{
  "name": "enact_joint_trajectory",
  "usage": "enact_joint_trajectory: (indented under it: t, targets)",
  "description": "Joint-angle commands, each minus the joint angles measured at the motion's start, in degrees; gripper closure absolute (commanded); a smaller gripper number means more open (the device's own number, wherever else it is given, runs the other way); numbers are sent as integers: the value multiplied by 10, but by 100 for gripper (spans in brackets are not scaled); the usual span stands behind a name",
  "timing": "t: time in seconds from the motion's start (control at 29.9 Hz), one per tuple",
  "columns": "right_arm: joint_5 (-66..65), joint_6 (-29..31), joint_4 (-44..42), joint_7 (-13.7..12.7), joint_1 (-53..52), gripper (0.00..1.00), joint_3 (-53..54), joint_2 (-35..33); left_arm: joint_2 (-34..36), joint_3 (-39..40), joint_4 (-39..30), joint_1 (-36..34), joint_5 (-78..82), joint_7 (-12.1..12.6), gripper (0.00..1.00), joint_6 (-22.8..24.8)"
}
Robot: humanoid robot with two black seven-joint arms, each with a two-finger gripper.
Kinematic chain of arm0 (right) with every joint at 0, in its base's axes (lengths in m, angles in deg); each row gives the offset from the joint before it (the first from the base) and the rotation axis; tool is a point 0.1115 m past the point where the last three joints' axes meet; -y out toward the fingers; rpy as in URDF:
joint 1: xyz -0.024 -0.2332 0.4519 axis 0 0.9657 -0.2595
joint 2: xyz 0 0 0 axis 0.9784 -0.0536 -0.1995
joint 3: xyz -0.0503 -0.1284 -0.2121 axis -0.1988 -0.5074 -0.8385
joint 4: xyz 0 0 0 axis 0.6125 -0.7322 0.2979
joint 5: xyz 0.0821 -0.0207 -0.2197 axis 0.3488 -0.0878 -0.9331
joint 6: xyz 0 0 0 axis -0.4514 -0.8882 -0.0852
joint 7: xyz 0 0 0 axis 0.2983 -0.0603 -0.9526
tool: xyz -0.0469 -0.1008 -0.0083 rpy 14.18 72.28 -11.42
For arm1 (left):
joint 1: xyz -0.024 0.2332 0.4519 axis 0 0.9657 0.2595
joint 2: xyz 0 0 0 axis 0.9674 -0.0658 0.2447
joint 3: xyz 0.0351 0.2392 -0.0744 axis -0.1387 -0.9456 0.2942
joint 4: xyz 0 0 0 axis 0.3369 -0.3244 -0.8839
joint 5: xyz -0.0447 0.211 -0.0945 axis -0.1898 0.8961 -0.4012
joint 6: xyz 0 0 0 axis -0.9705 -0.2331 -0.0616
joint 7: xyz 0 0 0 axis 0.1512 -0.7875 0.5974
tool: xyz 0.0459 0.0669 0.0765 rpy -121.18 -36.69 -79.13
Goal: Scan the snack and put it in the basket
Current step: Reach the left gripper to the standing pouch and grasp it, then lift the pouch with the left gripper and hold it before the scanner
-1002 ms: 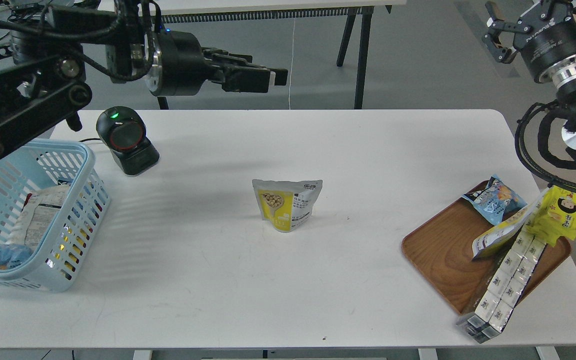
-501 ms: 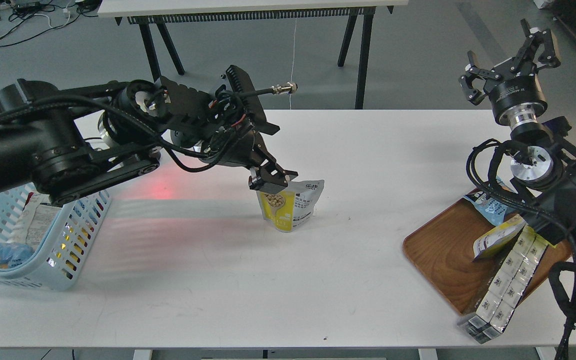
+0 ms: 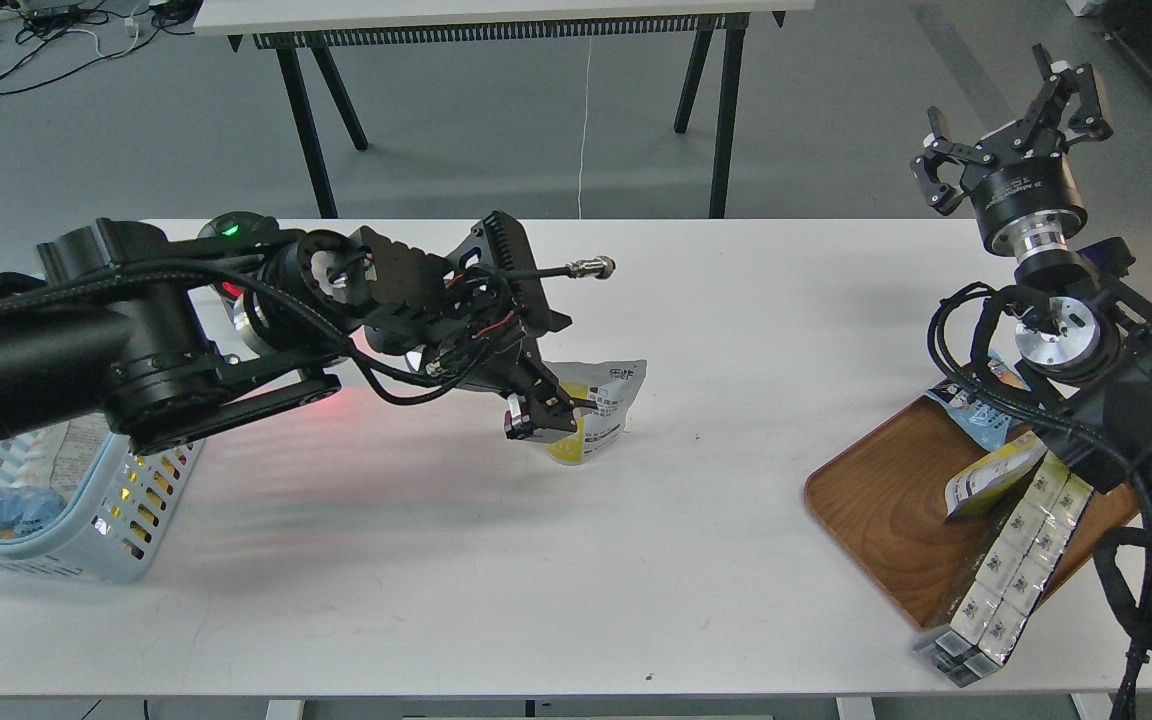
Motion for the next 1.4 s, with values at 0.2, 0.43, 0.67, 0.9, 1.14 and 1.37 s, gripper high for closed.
enact_joint_trajectory:
  t: [0.2, 0.43, 0.67, 0.9, 1.14, 1.37]
  targets:
    - [-1, 0, 7, 0, 0, 0, -6, -1, -29, -1, 39, 2, 0, 1, 42, 0]
    - [-1, 0, 8, 4, 11, 0, -2, 1, -36, -1, 50, 2, 0, -2, 63, 0]
    - [-1, 0, 8, 5, 8, 0, -3, 2, -36, -2, 54, 4, 0, -2, 83, 0]
    - [-1, 0, 8, 5, 6, 0, -4, 1, -38, -1, 52, 2, 0, 5, 99, 0]
    - [-1, 0, 7, 5, 4, 0, -4, -6, -26, 8, 36, 1, 0, -2, 100, 0]
    - [-1, 0, 7, 5, 1, 0, -4, -13, 51, 81, -22, 12, 0, -25, 100, 0]
